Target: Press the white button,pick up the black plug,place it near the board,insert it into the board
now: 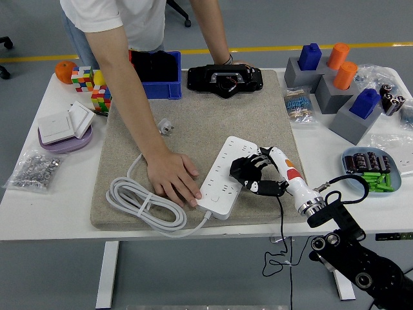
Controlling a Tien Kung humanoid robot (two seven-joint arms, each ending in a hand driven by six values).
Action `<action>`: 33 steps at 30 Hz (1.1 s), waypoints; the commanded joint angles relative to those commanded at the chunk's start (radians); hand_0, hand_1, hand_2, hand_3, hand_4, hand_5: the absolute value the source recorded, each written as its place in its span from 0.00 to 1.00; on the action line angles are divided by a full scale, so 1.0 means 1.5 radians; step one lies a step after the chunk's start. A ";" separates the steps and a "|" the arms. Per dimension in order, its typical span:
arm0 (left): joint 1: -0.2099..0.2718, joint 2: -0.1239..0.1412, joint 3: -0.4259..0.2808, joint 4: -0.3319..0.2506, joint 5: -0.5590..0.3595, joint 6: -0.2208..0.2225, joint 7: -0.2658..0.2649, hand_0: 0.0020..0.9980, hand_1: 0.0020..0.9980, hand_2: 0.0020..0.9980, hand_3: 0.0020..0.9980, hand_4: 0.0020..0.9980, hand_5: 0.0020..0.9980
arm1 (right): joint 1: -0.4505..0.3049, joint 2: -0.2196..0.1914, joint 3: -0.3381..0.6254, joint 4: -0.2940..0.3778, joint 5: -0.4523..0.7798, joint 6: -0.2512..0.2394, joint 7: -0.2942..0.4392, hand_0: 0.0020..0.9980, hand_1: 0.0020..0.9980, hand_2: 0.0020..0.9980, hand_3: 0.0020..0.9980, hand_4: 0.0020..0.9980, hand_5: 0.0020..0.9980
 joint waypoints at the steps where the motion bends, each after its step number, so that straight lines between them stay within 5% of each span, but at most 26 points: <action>1: 0.000 0.000 0.000 0.000 0.000 0.000 0.000 0.71 0.66 0.59 0.68 0.65 0.28 | 0.000 0.000 0.000 0.000 -0.001 0.000 -0.001 0.50 0.54 0.55 0.58 0.95 0.02; 33: -0.002 0.002 0.006 0.000 0.001 -0.001 0.001 0.71 0.66 0.59 0.68 0.65 0.28 | 0.000 0.000 -0.004 -0.001 0.005 -0.006 0.009 0.50 0.56 0.55 0.59 0.96 0.03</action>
